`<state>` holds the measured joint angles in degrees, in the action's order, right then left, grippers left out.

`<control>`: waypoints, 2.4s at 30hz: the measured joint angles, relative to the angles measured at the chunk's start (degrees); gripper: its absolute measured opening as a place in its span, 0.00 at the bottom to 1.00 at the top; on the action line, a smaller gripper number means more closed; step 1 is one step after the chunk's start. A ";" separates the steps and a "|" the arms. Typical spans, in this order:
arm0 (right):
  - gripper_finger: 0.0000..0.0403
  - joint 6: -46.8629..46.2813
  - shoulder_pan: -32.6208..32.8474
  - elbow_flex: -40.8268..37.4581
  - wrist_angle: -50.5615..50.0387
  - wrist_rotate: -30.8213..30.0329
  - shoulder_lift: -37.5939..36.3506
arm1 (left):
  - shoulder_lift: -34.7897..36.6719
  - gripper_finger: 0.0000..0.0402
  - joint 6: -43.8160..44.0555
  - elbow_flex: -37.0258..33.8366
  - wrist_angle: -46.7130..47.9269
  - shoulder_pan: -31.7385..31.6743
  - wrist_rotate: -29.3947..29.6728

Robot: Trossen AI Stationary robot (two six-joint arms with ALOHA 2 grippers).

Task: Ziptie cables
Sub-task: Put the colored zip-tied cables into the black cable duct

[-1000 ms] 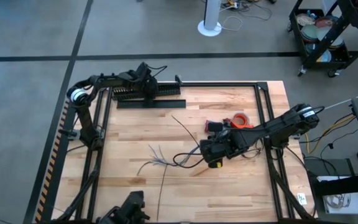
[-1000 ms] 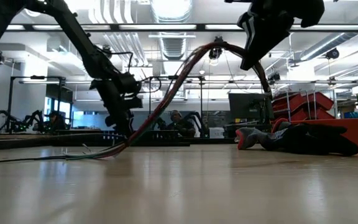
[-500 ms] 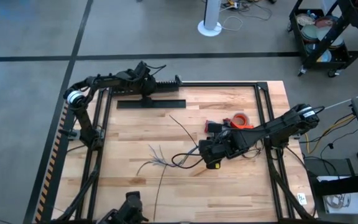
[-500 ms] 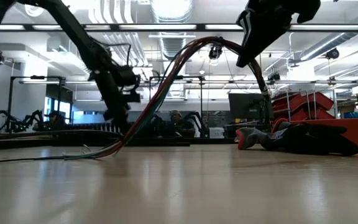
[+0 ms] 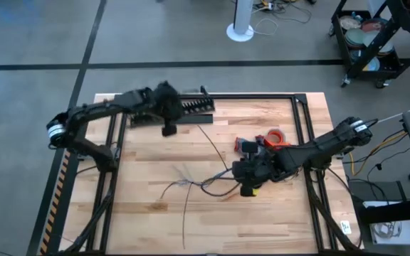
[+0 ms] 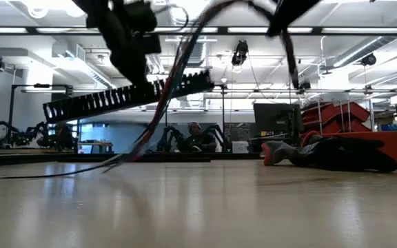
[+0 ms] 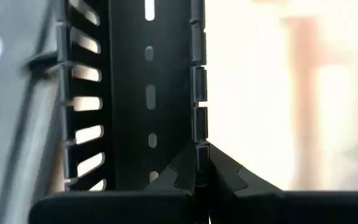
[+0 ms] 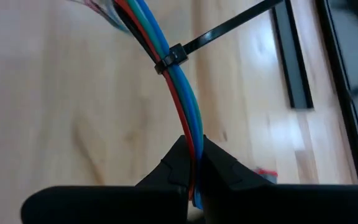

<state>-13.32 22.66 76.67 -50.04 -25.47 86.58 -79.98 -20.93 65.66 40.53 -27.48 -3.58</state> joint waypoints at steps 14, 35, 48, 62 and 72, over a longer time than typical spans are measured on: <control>0.00 -1.06 13.44 2.29 11.80 -0.15 -0.56 | -7.14 0.00 28.55 -3.99 -15.85 33.78 13.54; 0.00 -6.71 17.21 3.13 18.76 3.02 -0.61 | -26.27 0.05 30.82 -3.96 -30.15 35.46 4.49; 0.00 -7.11 17.21 7.89 10.90 2.15 -1.00 | -23.02 0.35 29.47 -3.90 -30.13 36.42 4.46; 0.00 -3.37 17.21 10.18 8.00 -7.03 -3.93 | -20.46 0.28 31.60 -4.57 -31.59 41.45 -8.17; 0.00 -2.63 16.95 10.05 7.07 -10.64 -3.91 | -10.23 0.35 28.89 -8.70 -32.32 45.04 3.77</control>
<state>-15.94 39.62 86.72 -42.97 -36.11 82.67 -90.21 7.97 56.96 8.22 17.56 0.18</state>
